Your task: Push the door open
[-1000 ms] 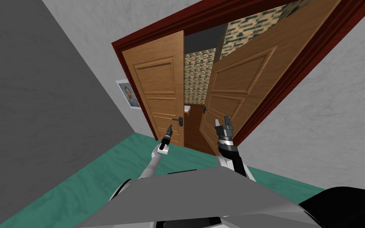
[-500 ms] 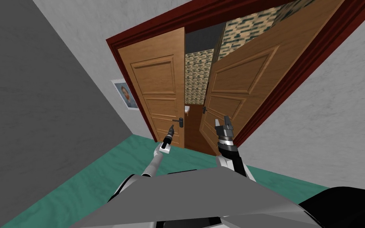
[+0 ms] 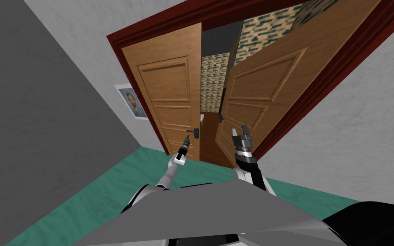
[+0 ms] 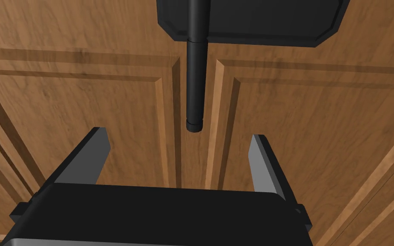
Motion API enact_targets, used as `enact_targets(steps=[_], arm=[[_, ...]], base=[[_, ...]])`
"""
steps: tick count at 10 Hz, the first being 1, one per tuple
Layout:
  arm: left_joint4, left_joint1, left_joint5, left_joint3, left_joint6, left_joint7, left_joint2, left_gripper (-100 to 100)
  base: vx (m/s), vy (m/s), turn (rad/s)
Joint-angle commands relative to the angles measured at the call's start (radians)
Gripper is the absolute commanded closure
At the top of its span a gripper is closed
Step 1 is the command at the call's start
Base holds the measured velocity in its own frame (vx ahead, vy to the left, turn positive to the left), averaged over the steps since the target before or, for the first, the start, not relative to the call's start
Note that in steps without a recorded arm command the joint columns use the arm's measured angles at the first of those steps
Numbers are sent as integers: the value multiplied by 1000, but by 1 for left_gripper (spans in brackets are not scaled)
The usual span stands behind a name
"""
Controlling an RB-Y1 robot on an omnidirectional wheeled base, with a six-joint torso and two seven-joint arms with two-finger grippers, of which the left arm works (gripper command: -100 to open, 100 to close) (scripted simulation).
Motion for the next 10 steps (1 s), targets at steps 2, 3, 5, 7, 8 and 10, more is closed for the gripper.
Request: enact_targets(steps=[2,3,5,7,8,10], arm=[[3,-1,1,3,-1,-1,32,-100],[3,-1,1,3,-1,-1,32,-100],[6,-1,2,7,-3,-3,50,-100],[7,-1,3,10,-4,-4,53,-100],[9,-1,4,12,-5,-5,49,-100],[11,-1,5,17,-6,-7,24,-100]], base=[[70,-8,-20],[136,-56,-10],[104,-37,-16],[186,-46,-18],[211,-43,-16],[195,-70,-25]])
